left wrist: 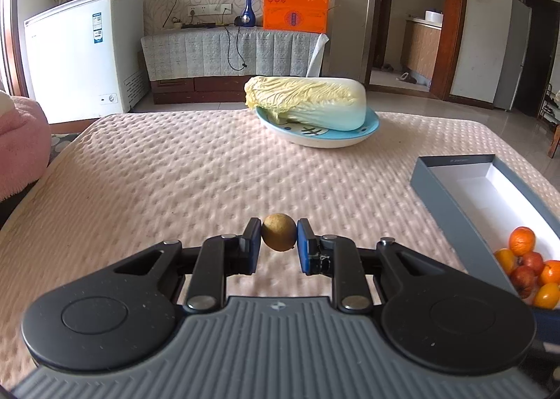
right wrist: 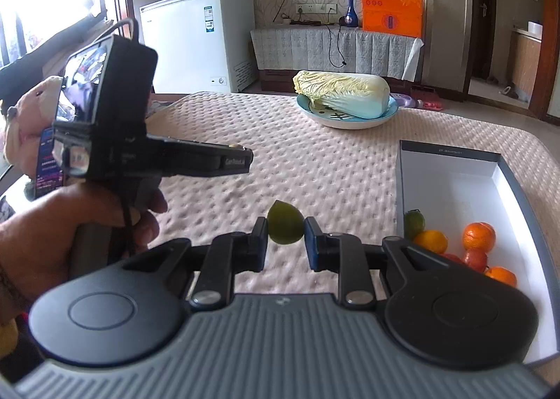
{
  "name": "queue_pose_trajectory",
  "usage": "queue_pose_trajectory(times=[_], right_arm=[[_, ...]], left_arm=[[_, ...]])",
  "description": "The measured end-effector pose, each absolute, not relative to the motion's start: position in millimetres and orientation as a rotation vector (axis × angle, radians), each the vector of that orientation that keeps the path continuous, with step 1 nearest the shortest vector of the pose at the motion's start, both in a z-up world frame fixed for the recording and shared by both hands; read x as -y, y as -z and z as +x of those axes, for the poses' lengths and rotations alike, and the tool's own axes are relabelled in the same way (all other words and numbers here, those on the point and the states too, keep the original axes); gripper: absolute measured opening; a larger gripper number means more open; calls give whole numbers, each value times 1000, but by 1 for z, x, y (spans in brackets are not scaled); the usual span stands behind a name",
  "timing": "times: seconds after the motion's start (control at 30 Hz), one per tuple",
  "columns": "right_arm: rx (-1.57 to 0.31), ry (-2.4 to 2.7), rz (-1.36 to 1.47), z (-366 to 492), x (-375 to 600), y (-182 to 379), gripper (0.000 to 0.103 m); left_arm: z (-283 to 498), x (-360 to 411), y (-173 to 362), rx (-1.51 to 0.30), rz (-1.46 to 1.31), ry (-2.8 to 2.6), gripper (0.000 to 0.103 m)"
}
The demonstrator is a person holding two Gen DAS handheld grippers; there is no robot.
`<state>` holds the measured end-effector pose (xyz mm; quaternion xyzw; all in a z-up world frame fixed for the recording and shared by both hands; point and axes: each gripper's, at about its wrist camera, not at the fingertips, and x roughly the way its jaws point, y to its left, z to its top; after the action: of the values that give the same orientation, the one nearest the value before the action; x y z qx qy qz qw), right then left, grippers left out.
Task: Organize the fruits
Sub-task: 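Carry the kiwi and green tomato in both tools over the white box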
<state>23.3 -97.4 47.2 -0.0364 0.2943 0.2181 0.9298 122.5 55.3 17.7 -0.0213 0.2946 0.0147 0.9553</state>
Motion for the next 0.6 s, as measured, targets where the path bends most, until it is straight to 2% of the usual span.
queue_pose_trajectory(times=[0.6], right_arm=[[-595,-423,-42,7,132,-49,25]], left_arm=[[126,-33,-24,-603,-28,-23,26]])
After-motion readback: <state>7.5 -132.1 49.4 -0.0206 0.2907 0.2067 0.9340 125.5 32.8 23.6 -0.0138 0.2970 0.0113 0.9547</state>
